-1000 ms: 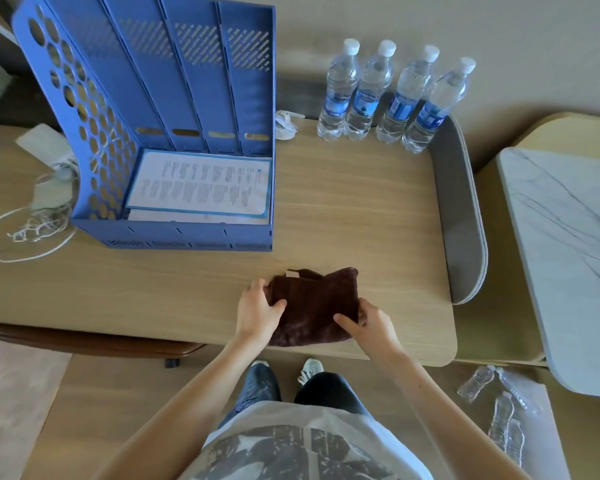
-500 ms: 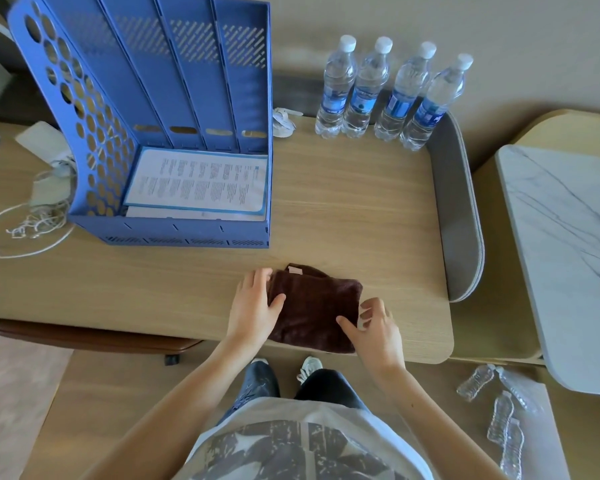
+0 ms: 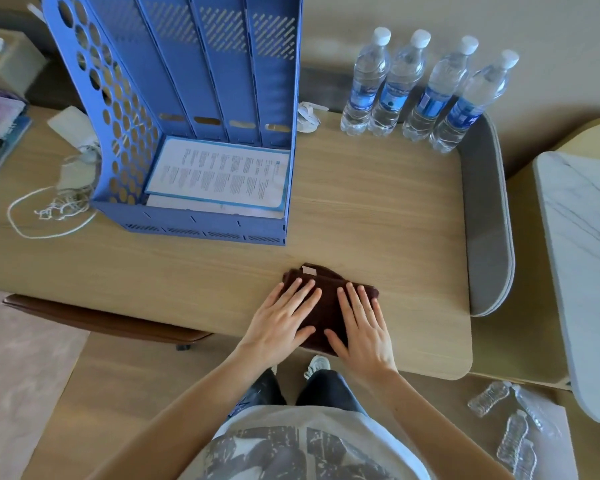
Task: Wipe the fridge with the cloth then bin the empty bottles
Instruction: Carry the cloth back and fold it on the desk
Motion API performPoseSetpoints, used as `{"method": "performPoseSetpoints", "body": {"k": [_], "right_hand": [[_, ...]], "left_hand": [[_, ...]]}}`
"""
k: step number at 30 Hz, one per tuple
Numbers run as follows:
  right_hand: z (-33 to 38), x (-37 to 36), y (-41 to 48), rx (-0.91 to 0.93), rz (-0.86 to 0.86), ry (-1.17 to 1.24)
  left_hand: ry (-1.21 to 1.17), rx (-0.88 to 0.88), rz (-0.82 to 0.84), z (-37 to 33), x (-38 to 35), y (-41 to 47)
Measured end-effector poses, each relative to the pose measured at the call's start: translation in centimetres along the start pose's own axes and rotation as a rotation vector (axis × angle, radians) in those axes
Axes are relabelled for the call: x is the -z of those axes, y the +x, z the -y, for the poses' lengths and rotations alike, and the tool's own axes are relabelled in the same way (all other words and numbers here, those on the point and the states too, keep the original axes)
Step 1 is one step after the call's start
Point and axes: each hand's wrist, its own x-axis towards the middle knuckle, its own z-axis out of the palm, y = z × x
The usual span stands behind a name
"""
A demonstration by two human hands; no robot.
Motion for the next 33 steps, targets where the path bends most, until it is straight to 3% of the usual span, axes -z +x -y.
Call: {"method": "performPoseSetpoints", "body": {"k": [7,20,28,33], "right_hand": [[2.0,-1.0,2.8,0.106,0.032,0.024],[14.5,-2.7,10.2,0.244,0.122,0.008],[19.5,-3.7,12.5,0.266,0.154,0.002],[18.8,-1.7,12.3,0.263,0.149,0.190]], "left_hand": [[0.030,0.091,-0.020,2.3,0.1,-1.5],[0.042,0.276,0.050,14.2,2.8,-7.4],[0.039,0.321,-0.003,18.5,3.9,-9.7],[0.000,0.377,0.046,17.5,4.8,-9.1]]}}
